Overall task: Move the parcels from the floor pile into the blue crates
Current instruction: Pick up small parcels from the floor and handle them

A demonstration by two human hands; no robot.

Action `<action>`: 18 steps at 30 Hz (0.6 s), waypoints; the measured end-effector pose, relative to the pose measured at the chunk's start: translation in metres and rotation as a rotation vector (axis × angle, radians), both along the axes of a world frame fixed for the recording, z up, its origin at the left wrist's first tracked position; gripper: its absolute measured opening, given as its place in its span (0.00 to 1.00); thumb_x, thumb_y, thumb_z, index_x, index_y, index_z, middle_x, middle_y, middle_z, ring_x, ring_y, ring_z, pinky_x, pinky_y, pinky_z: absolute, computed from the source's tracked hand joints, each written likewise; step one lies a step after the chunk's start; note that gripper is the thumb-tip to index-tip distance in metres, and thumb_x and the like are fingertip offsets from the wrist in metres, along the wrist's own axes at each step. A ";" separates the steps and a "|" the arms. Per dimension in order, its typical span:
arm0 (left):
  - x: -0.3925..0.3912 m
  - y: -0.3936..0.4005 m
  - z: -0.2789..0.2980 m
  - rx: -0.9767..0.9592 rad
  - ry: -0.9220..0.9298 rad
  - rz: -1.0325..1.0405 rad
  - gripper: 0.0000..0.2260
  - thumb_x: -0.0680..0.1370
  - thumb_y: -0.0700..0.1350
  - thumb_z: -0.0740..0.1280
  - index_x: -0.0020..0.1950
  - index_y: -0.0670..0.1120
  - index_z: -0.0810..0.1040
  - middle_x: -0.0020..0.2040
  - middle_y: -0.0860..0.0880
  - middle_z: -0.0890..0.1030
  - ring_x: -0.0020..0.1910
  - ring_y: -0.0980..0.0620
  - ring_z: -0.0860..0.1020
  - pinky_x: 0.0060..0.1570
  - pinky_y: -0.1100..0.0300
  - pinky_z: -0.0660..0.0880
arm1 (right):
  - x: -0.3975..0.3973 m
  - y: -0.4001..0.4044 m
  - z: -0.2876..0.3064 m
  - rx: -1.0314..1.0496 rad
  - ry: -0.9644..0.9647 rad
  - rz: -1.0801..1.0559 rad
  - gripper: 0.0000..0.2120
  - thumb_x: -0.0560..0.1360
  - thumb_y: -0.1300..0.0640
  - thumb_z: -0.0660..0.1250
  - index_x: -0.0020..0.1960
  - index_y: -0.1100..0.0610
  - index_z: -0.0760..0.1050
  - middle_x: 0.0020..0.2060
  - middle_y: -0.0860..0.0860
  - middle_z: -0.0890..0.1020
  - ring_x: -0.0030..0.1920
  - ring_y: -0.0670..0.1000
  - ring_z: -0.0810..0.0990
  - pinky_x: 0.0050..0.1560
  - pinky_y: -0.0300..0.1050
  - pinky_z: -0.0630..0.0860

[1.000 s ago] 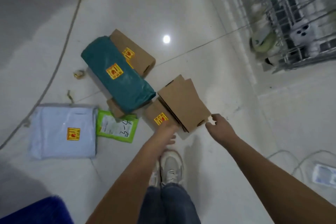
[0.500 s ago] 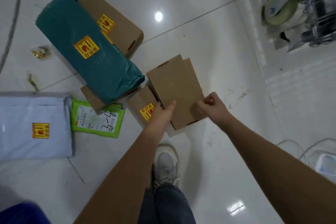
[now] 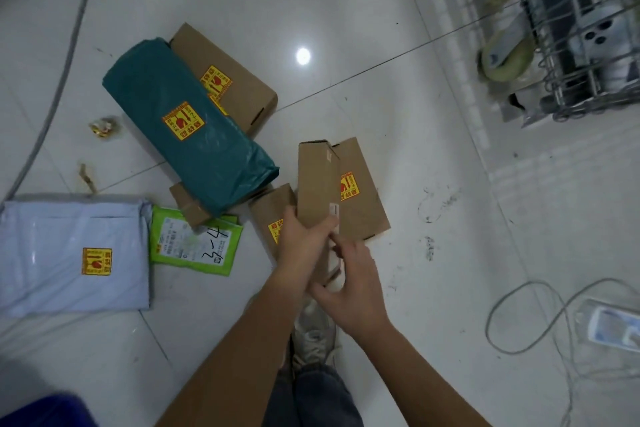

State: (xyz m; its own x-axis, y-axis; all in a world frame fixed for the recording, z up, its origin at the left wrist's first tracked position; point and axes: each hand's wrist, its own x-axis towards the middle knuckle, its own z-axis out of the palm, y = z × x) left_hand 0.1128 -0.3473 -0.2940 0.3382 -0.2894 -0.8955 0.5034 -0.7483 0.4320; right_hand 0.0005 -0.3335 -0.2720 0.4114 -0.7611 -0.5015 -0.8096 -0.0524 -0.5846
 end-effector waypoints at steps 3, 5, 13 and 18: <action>0.020 0.013 0.002 -0.005 0.021 -0.034 0.15 0.70 0.46 0.72 0.54 0.52 0.73 0.43 0.54 0.81 0.39 0.58 0.80 0.31 0.64 0.73 | -0.006 -0.005 0.003 0.080 -0.109 -0.282 0.25 0.71 0.45 0.66 0.67 0.50 0.68 0.55 0.46 0.73 0.57 0.47 0.73 0.57 0.41 0.71; 0.034 0.023 0.011 -0.013 0.094 -0.078 0.12 0.70 0.48 0.71 0.52 0.52 0.77 0.40 0.52 0.84 0.38 0.54 0.83 0.33 0.62 0.76 | -0.010 -0.024 0.006 0.194 -0.141 -0.651 0.28 0.73 0.50 0.69 0.70 0.52 0.64 0.61 0.49 0.72 0.62 0.49 0.72 0.59 0.41 0.68; 0.090 0.031 0.083 -0.141 0.420 -0.548 0.14 0.60 0.52 0.72 0.44 0.53 0.83 0.40 0.47 0.85 0.36 0.50 0.83 0.30 0.62 0.77 | -0.008 -0.117 0.075 0.549 -0.113 -0.408 0.52 0.55 0.34 0.72 0.74 0.49 0.58 0.64 0.49 0.74 0.62 0.50 0.75 0.61 0.48 0.73; 0.122 0.002 0.175 -0.171 0.345 -0.728 0.14 0.66 0.55 0.70 0.49 0.53 0.80 0.41 0.50 0.85 0.39 0.51 0.83 0.36 0.61 0.78 | 0.024 -0.165 0.159 0.626 -0.059 -0.073 0.27 0.57 0.33 0.71 0.48 0.50 0.83 0.41 0.48 0.86 0.39 0.46 0.84 0.41 0.39 0.79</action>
